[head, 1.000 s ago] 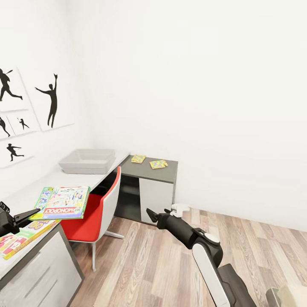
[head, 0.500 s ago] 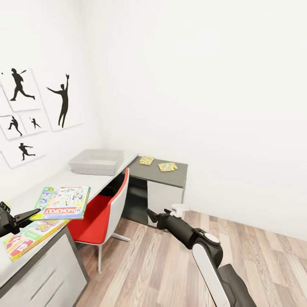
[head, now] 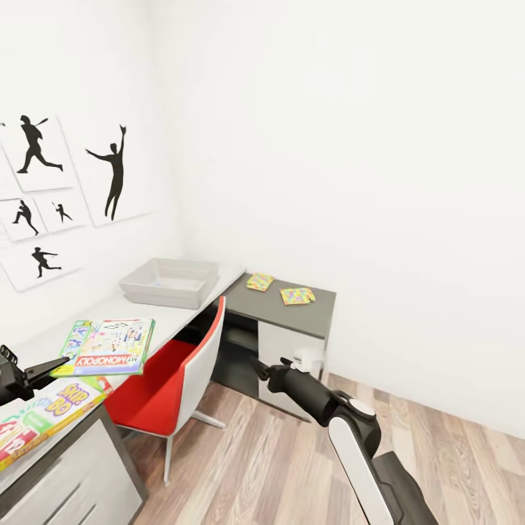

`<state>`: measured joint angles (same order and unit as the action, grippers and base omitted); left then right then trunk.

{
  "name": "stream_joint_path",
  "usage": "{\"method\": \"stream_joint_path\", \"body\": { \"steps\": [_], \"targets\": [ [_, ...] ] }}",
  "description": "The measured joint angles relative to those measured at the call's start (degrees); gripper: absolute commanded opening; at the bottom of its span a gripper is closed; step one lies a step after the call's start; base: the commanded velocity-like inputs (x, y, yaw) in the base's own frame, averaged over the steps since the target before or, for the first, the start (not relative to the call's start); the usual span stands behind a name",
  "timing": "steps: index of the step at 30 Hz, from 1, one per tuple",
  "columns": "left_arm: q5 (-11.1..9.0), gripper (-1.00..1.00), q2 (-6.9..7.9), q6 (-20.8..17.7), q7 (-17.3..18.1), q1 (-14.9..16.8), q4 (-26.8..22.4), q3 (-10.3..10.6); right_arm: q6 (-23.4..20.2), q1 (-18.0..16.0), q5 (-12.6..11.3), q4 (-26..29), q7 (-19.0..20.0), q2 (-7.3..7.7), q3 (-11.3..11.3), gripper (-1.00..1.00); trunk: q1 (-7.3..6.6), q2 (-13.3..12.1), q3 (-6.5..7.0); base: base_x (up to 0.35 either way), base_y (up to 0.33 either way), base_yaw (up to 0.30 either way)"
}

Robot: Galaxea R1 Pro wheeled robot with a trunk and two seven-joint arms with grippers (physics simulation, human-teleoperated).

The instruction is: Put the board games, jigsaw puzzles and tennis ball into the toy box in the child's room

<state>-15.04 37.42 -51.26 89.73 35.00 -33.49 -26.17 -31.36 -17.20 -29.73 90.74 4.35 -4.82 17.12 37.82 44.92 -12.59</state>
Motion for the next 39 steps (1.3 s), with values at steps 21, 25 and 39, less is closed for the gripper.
{"method": "stream_joint_path", "body": {
  "steps": [21, 25, 39],
  "targets": [
    [0.1, -1.0, -0.16, 0.1, 0.0, 0.0, 0.0, 0.0, -0.1, 0.2, 0.0, 0.1, 0.1, 0.01, 0.0, 1.0, 0.02, 0.0, 0.0, 0.226, -0.202, 0.078],
    [0.0, -1.0, -0.01, 0.0, 0.0, 0.0, 0.0, -0.1, 0.0, 0.2, 0.0, 0.1, 0.1, 0.01, 0.0, 1.0, -0.19, -0.4, 0.18, 0.02, -0.02, 0.0],
    [-0.1, -1.0, 0.12, -0.1, 0.0, 0.0, 0.0, 0.0, 0.0, 0.2, 0.0, 0.1, 0.0, 0.01, 0.0, 1.0, -3.27, -6.0, 2.7, 0.002, -0.002, 0.161]
  ]
}}
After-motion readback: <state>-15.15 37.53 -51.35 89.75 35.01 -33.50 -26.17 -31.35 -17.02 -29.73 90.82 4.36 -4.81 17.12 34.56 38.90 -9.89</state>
